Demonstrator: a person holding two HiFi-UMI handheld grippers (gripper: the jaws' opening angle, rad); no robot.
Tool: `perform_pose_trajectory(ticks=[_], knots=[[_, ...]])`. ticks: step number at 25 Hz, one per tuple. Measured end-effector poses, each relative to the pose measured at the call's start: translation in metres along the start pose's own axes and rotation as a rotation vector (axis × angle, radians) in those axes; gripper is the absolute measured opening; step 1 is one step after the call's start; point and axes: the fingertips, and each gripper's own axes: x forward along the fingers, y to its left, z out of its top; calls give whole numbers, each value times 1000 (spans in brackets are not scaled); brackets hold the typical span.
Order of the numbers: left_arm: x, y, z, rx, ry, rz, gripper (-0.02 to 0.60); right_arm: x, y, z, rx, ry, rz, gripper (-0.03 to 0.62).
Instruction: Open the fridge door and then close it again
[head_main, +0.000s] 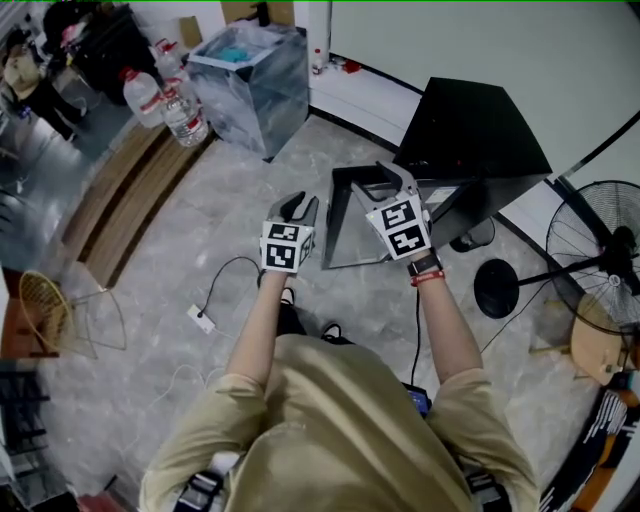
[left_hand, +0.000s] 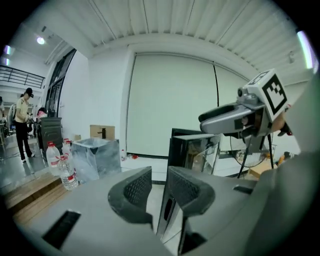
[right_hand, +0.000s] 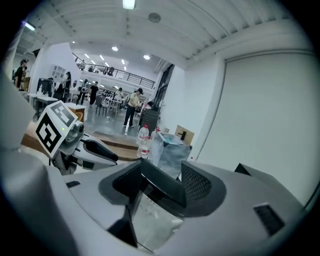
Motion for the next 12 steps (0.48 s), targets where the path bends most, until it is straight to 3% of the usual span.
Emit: perform_pose_trajectory(ticks=[7,12], knots=[[-39,-3,63,23,-130,16,104,-28,-1,16,152,-117,-61,208],[-54,-9,84,41,-193,34,84,-44,1,13,250,-168,-101,153]])
